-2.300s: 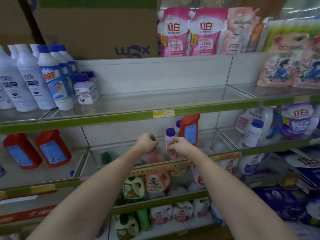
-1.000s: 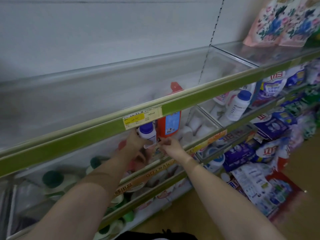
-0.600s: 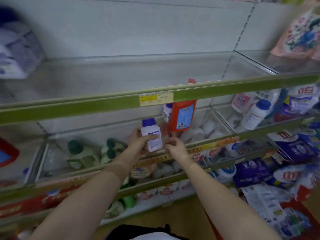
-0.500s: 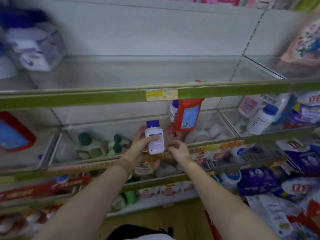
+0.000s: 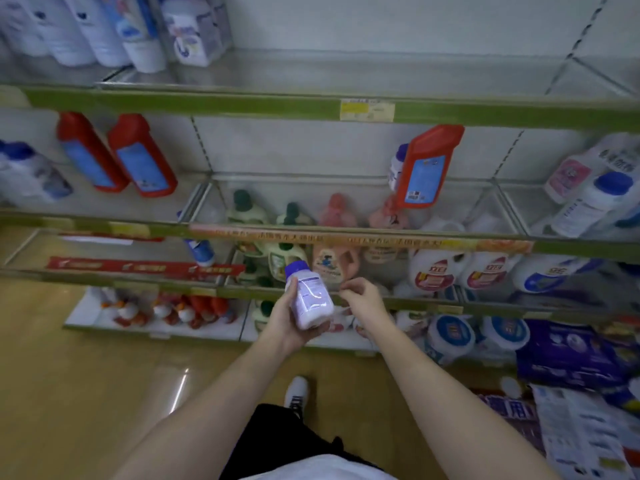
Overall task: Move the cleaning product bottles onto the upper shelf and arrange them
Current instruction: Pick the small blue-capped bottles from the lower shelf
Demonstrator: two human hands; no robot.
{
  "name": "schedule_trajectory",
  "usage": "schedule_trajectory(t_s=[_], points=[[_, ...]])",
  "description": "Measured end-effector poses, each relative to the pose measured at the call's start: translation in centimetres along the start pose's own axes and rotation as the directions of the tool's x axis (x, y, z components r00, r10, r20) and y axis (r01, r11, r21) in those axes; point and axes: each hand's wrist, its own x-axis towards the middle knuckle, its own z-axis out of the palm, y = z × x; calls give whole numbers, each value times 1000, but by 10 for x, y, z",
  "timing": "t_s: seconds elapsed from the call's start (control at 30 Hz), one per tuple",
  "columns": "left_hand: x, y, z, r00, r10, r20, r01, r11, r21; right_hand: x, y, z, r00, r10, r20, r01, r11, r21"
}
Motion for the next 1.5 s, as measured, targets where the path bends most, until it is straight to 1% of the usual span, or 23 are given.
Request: schedule_trajectory(t_s=[0.1, 0.23, 0.3, 0.47, 0.6, 0.7, 0.77, 0.87, 0.93, 1.03, 1.13, 1.17, 1.27, 1.33, 1.5], points=[[-14, -9, -32, 998, 7, -67, -8, 1000, -5, -15, 8, 18, 998, 39, 57, -40, 999, 13], [-23, -12, -67, 999, 13, -46, -16, 997, -76, -32, 20, 42, 993, 88, 75, -90, 996, 12], [-25, -8, -82, 999, 12, -42, -15, 997, -78, -40, 24, 56, 990, 114, 79, -113, 993, -18], [-36, 12, -113, 998, -53, -24, 53, 998, 27, -54, 17, 93, 987, 136, 85, -129, 988, -81], [-39, 28, -152, 994, -108, -15, 109, 989, 101, -69, 18, 130, 986, 140, 90, -120, 972, -204], [-42, 37, -177, 990, -136, 23, 134, 988, 79, -75, 26, 156, 986, 156, 62, -136, 958, -254], [-45, 39, -195, 987, -163, 8, 162, 986, 40, -82, 32, 172, 983, 182, 32, -168, 953, -251], [-45, 46, -215, 979, -201, -25, 201, 980, 3, -91, 38, 191, 974, 225, 29, -212, 949, -235], [-45, 52, -224, 975, -224, -5, 224, 975, -2, -94, 39, 201, 972, 231, 29, -218, 946, -239], [-42, 58, -236, 972, -235, 9, 235, 971, -37, -97, 34, 215, 973, 226, 37, -212, 948, -237], [-38, 65, -248, 970, -242, -25, 240, 968, -73, -100, 31, 227, 976, 214, 43, -197, 947, -254], [-36, 66, -252, 970, -239, -37, 237, 970, -59, -101, 31, 230, 978, 204, 42, -186, 946, -265], [-35, 71, -255, 961, -275, -40, 276, 960, 36, -102, 30, 239, 985, 173, 23, -156, 932, -327], [-37, 72, -255, 951, -308, -29, 309, 950, 55, -102, 30, 246, 987, 157, 15, -140, 915, -377], [-41, 79, -261, 949, -316, 7, 316, 949, -23, -104, 29, 253, 992, 107, 64, -62, 870, -489]])
